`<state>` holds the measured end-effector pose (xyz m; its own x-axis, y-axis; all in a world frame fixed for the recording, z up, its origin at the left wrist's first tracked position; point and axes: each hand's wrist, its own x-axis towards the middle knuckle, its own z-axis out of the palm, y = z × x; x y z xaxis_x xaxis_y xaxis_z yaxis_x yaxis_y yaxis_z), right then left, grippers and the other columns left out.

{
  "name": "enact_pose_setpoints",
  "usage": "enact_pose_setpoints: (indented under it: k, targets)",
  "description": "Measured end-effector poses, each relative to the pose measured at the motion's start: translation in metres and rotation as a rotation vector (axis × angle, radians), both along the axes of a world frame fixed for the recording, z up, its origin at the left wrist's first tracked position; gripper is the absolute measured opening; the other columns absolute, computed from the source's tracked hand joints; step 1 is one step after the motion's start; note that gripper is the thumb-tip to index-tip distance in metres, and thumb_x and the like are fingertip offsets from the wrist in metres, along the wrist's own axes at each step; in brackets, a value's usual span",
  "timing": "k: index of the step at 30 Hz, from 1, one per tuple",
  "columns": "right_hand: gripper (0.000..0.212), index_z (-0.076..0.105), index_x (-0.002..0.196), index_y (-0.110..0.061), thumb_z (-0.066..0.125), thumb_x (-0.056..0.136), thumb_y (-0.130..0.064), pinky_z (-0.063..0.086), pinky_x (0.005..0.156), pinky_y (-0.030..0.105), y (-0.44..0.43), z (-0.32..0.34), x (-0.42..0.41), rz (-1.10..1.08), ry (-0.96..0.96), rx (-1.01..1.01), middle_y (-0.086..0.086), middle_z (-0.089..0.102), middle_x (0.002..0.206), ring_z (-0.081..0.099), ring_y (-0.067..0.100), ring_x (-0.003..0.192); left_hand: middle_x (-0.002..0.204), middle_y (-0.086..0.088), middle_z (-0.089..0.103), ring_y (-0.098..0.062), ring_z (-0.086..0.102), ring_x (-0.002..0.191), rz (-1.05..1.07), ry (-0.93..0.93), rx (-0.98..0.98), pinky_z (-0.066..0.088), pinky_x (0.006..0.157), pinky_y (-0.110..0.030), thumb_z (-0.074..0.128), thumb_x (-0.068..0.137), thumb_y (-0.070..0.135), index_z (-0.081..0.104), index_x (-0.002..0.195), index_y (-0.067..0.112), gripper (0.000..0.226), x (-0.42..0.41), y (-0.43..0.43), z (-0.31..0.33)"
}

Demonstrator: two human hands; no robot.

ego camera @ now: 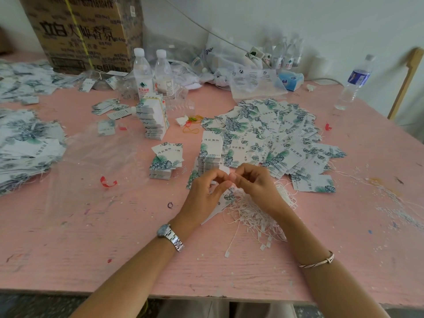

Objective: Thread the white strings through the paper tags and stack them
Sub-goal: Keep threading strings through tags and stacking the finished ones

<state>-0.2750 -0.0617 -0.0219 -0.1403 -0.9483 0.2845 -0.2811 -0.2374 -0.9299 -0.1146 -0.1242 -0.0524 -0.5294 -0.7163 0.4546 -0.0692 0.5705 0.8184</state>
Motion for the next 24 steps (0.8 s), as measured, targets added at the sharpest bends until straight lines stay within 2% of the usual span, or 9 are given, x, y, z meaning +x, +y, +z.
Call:
enact_pose_setpoints:
  k: [4, 10, 14, 16, 19, 24]
  targets:
    - [0.017, 0.060, 0.078, 0.003, 0.061, 0.094, -0.002, 0.026, 0.047, 0.013, 0.0023, 0.0029, 0.0013, 0.031, -0.033, 0.034, -0.013, 0.046, 0.049, 0.032, 0.000, 0.044, 0.085, 0.016, 0.065, 0.002, 0.062, 0.082, -0.006, -0.005, -0.035, 0.045, 0.075, -0.013, 0.068, 0.093, 0.018, 0.066, 0.095, 0.015, 0.004, 0.0013, 0.0003, 0.0003]
    - [0.016, 0.060, 0.080, 0.009, 0.060, 0.094, 0.001, 0.025, 0.047, 0.017, 0.0027, 0.0028, 0.0022, 0.044, -0.044, 0.054, -0.012, 0.046, 0.049, 0.031, 0.003, 0.045, 0.086, 0.001, 0.069, -0.007, 0.064, 0.083, -0.023, 0.000, -0.080, 0.050, 0.076, -0.020, 0.066, 0.093, 0.024, 0.069, 0.097, 0.004, 0.021, 0.0026, -0.0004, 0.0006]
    - [0.015, 0.060, 0.079, 0.002, 0.061, 0.094, 0.000, 0.025, 0.047, 0.017, 0.0032, 0.0033, 0.0024, 0.051, -0.040, 0.055, -0.013, 0.045, 0.050, 0.030, 0.003, 0.046, 0.084, 0.002, 0.068, -0.004, 0.063, 0.082, -0.020, 0.007, -0.083, 0.049, 0.076, -0.018, 0.066, 0.092, 0.025, 0.069, 0.095, 0.005, 0.020, 0.0026, -0.0008, 0.0006]
    - [0.016, 0.060, 0.078, 0.001, 0.062, 0.093, -0.003, 0.026, 0.047, 0.015, 0.0040, 0.0039, 0.0028, 0.062, -0.020, 0.052, -0.014, 0.047, 0.050, 0.032, 0.001, 0.045, 0.083, 0.001, 0.068, -0.007, 0.064, 0.080, -0.015, 0.013, -0.101, 0.053, 0.074, -0.027, 0.068, 0.092, 0.022, 0.070, 0.094, 0.004, 0.018, 0.0025, -0.0020, 0.0004]
    - [0.017, 0.061, 0.076, -0.002, 0.063, 0.092, -0.009, 0.027, 0.047, 0.012, 0.0051, 0.0046, 0.0028, 0.082, -0.012, 0.050, -0.014, 0.049, 0.050, 0.033, -0.001, 0.044, 0.081, -0.001, 0.070, -0.017, 0.067, 0.078, 0.001, 0.015, -0.147, 0.054, 0.074, -0.047, 0.073, 0.089, 0.019, 0.072, 0.094, 0.004, 0.016, 0.0020, -0.0043, -0.0015]
    - [0.020, 0.060, 0.078, 0.003, 0.064, 0.092, -0.011, 0.028, 0.047, 0.013, 0.0052, 0.0037, 0.0026, 0.089, -0.022, 0.055, -0.013, 0.049, 0.050, 0.035, -0.001, 0.045, 0.081, 0.009, 0.070, -0.015, 0.067, 0.079, 0.046, -0.005, -0.174, 0.050, 0.079, -0.055, 0.073, 0.087, 0.033, 0.074, 0.091, 0.012, 0.022, 0.0018, -0.0044, -0.0046]
